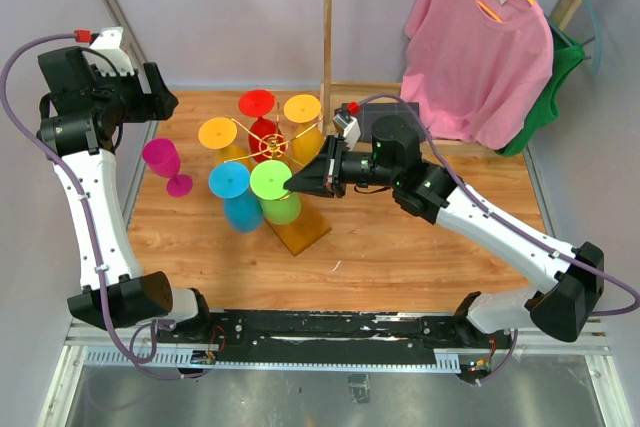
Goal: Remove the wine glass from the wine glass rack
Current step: Pick up the wine glass from the wine rack.
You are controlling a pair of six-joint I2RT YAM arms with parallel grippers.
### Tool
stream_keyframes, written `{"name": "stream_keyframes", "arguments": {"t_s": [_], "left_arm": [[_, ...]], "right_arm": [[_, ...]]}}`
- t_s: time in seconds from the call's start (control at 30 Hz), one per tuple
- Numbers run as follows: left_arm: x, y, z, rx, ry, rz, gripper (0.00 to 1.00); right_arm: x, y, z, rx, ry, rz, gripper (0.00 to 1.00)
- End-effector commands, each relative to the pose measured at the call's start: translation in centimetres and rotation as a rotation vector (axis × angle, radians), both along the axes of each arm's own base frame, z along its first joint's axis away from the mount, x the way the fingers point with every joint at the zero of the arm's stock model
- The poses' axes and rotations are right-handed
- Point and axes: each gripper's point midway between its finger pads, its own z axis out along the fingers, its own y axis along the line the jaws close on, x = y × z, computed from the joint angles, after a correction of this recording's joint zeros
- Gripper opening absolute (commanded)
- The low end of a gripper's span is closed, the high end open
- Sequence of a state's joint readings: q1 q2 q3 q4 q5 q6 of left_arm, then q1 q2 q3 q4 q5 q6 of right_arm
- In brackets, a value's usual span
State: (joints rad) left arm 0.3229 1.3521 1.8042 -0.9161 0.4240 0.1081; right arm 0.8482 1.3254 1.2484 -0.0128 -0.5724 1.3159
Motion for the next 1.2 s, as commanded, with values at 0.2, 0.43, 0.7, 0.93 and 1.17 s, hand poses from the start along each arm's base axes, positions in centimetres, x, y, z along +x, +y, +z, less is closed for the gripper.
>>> {"name": "stream_keyframes", "arguments": {"t_s": [0.2,0.43,0.7,0.93,1.17], "left_arm": [[0.0,-0.3,0.0,0.001,-0.005,-0.020,0.82],[0.1,-0.2,-0.1,0.003,-0.004,-0.018,0.82],[0.1,-0.2,0.0,0.004,-0.005,-0.017,0.82],[0.1,-0.3,0.0,0.001,-0.005,-0.021,0.82],[0.1,-0.4,0.1,-0.001,-0.006,-0.024,0.82]], "right_arm": [[1.7,-0.5,1.6,0.034,-0.002,-0.064,0.01],[2.3,-1.0,1.5,0.031,0.003,-0.089,0.01],[3.1,-1.7,1.3,0.026,0.013,-0.123,0.01],[3.4,-2.9,1.3,0.018,0.011,-0.157,0.01],[3.4,-4.5,1.5,0.015,0.009,-0.190,0.01]]}}
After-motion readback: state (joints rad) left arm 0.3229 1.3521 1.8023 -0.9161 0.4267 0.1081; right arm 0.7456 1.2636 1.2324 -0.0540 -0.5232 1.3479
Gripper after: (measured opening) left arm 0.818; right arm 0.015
